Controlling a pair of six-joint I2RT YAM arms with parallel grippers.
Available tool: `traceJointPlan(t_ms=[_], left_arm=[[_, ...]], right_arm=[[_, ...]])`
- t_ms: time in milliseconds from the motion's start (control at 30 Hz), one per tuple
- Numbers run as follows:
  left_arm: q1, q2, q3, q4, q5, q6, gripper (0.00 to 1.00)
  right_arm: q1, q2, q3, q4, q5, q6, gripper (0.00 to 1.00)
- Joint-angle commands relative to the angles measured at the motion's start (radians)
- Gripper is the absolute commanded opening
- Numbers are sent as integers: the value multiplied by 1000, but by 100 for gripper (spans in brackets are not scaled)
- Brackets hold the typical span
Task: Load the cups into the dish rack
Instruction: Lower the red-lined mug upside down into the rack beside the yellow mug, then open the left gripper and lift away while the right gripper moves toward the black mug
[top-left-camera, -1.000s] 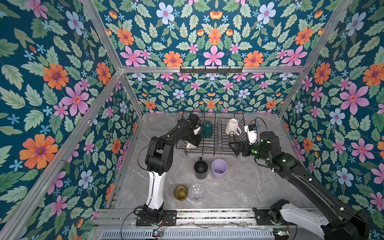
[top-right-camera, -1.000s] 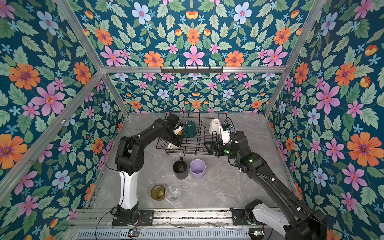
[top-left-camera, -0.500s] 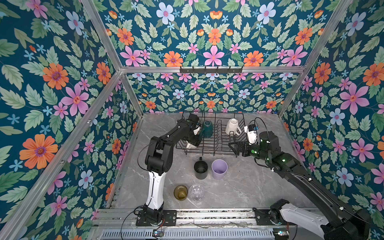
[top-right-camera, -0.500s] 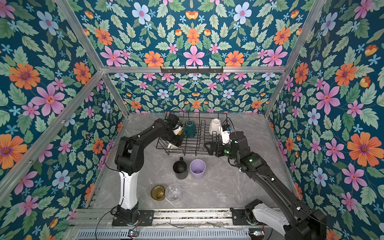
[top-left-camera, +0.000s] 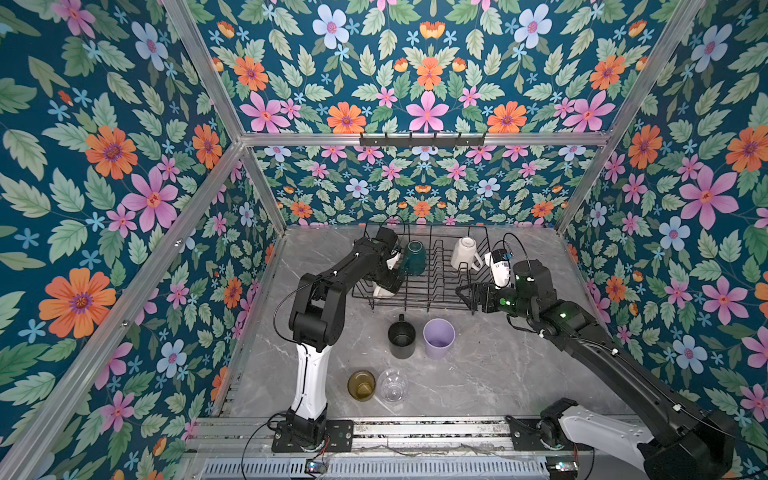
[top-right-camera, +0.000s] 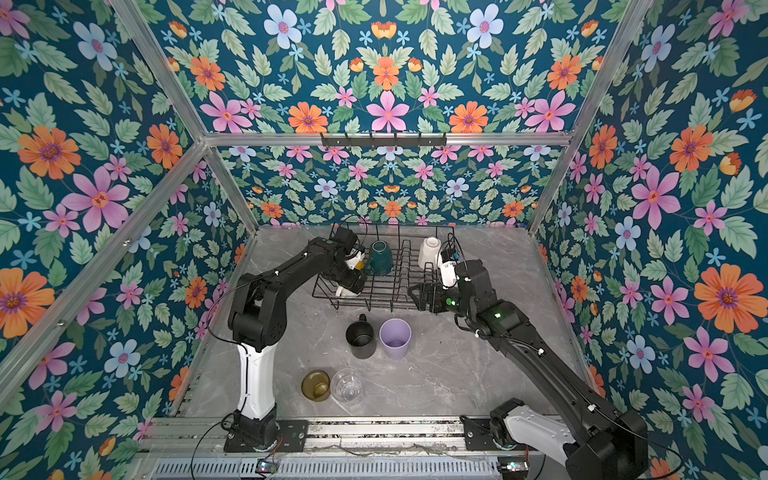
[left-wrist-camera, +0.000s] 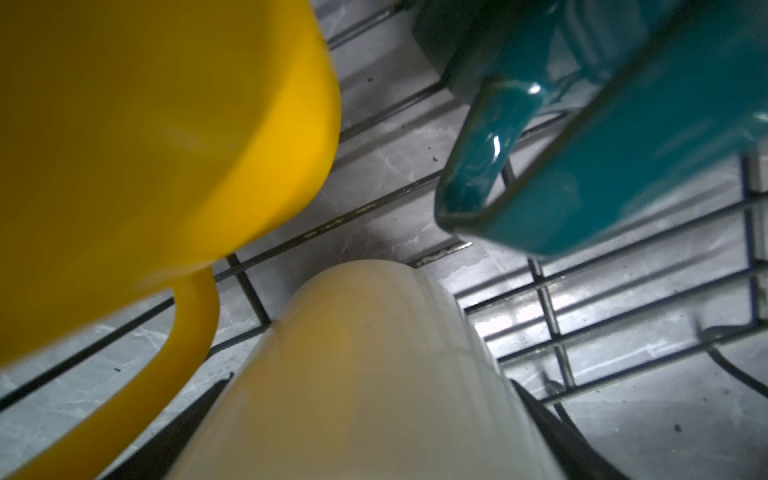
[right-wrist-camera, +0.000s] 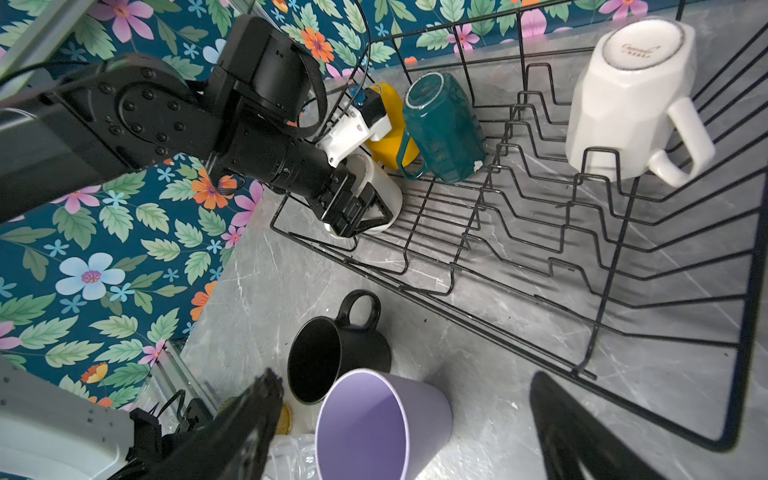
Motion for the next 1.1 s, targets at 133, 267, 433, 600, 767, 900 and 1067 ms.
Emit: traceJointPlan(t_ms=[133,267,433,600,767,900,1067], left_arm=[[2,-59,-13,22,14,-16,100],[3,-127,-45,74,-21,-30,100],[3,-254,-130,218,-49,-56,100],[9,-456,-295,464,-88,-94,100],[49,-705,-590,820,-149,-158,100],[101,-856,-741,954,-168,-230,100],[187,-971,-834,988,-142,-377,100]], right_arm=[[0,48,54,-70,-2,-33,87],[26,79,90,-114,19,-43,84],[115,122,152,-182,121,-84,82],[171,166,208,-225,130,-114,75],[244,217,265,-250,147,-145,72],[315,287,331,-286,189,-171,71],[392,404,419,-342,223,-188,67]])
